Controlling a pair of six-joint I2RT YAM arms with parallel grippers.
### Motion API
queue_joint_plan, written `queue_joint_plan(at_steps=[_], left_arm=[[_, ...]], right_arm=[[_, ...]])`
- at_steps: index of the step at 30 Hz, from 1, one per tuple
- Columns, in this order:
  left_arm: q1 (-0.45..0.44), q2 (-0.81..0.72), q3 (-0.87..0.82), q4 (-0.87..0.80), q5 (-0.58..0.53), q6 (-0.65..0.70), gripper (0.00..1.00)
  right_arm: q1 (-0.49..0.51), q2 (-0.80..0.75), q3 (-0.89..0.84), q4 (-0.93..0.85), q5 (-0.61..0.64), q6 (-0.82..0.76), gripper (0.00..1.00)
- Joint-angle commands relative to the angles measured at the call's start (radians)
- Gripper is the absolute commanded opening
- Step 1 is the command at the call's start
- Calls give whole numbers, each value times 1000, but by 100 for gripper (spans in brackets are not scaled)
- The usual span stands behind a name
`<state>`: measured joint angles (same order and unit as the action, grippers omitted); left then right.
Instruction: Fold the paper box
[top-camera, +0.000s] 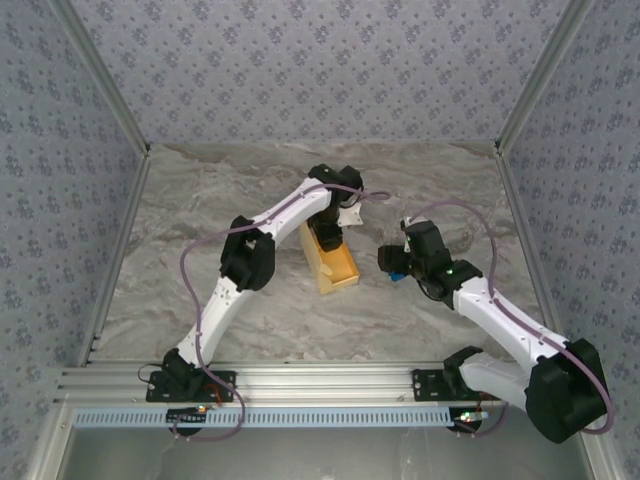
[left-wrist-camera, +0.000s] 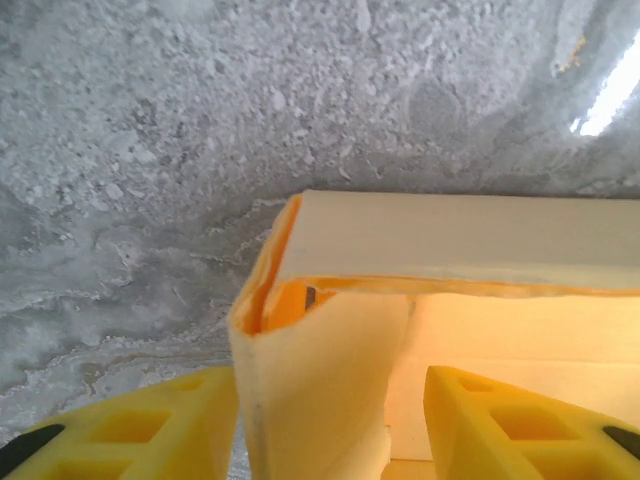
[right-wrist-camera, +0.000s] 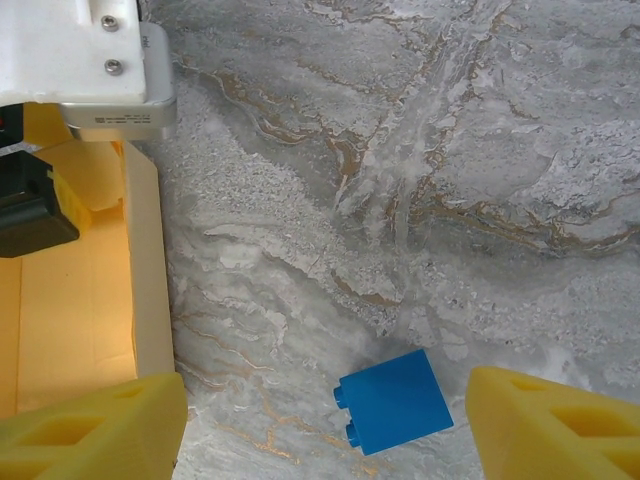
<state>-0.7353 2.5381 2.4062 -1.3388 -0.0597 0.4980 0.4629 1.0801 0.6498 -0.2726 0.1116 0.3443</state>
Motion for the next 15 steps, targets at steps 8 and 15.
queue_joint_plan(at_steps=[8, 15], left_arm=[[37, 8, 28, -34, 89, 46, 49], [55, 36, 37, -9, 134, 53, 38]], right_arm=[[13, 42, -11, 35, -36, 10, 76], [23, 55, -13, 41, -33, 12, 76]])
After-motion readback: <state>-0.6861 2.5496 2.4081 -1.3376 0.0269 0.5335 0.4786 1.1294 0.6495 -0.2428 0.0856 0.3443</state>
